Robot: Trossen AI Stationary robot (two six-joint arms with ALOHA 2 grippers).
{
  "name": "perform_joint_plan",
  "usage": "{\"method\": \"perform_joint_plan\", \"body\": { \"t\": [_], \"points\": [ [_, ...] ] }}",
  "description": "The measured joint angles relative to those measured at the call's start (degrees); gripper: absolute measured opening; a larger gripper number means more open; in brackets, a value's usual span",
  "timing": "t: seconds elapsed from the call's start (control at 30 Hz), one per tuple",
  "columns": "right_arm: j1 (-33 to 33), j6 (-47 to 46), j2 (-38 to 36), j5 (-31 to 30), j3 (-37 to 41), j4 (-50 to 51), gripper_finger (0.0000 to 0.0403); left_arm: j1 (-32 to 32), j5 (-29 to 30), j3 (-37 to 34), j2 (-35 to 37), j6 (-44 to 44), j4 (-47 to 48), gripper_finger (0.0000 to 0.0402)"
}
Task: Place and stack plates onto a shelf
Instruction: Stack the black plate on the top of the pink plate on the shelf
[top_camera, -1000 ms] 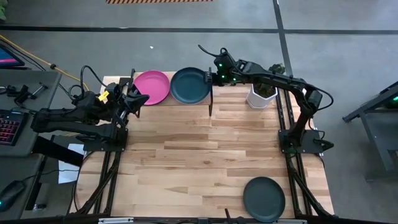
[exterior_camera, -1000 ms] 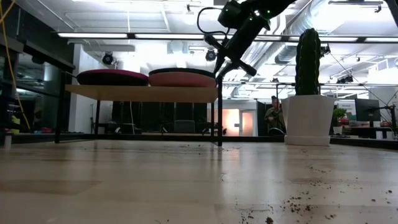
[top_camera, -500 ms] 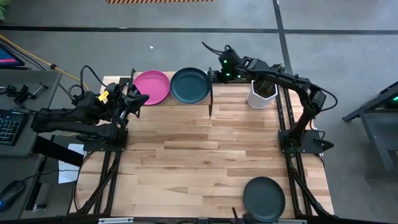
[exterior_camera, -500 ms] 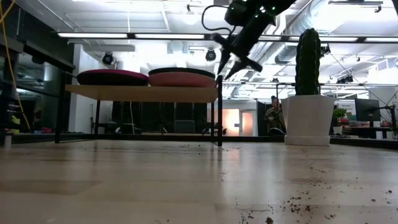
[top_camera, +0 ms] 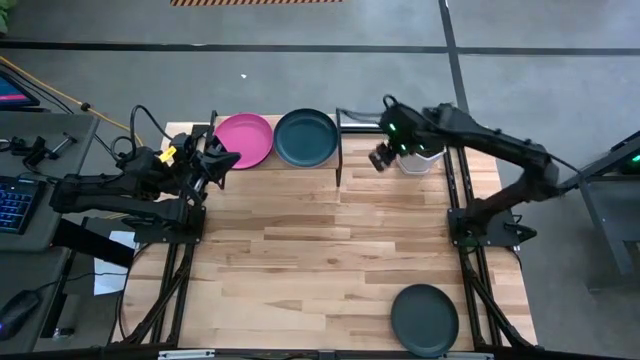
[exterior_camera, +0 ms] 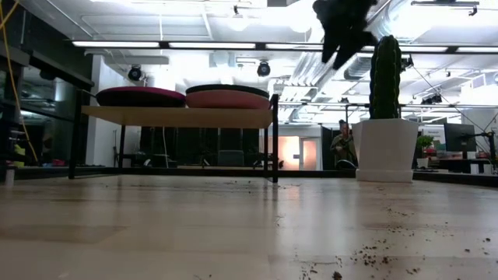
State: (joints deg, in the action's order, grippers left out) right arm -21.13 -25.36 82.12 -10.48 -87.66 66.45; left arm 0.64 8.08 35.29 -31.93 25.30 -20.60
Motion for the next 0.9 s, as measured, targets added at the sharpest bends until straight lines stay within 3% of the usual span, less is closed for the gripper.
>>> {"method": "perform_joint_plan", "body": {
  "t": [0.2,0.33,0.47,0.63,0.9],
  "points": [
    [7.82,-8.33,-14.49,0.8,19.46,-11.08,0.0191,0.0,0.0,0.0,-0.04,0.02,0.05,0.0],
    [13.93,-17.5,-24.37,4.87,33.83,-28.48,0.0191,0.0,0.0,0.0,-0.06,0.02,0.27,0.0],
    [19.52,-22.45,-30.57,4.76,43.83,-48.79,0.0191,0.0,0.14,0.02,-0.06,0.03,1.45,0.0],
    [23.42,-20.66,-32.27,4.53,48.96,-68.06,0.0191,0.01,0.2,0.02,-0.06,0.02,1.95,0.0],
    [23.96,-9.1,-32.2,3.32,49.05,-71.93,0.0191,0.02,0.2,0.02,-0.06,0.02,1.94,0.0]
  ]
}}
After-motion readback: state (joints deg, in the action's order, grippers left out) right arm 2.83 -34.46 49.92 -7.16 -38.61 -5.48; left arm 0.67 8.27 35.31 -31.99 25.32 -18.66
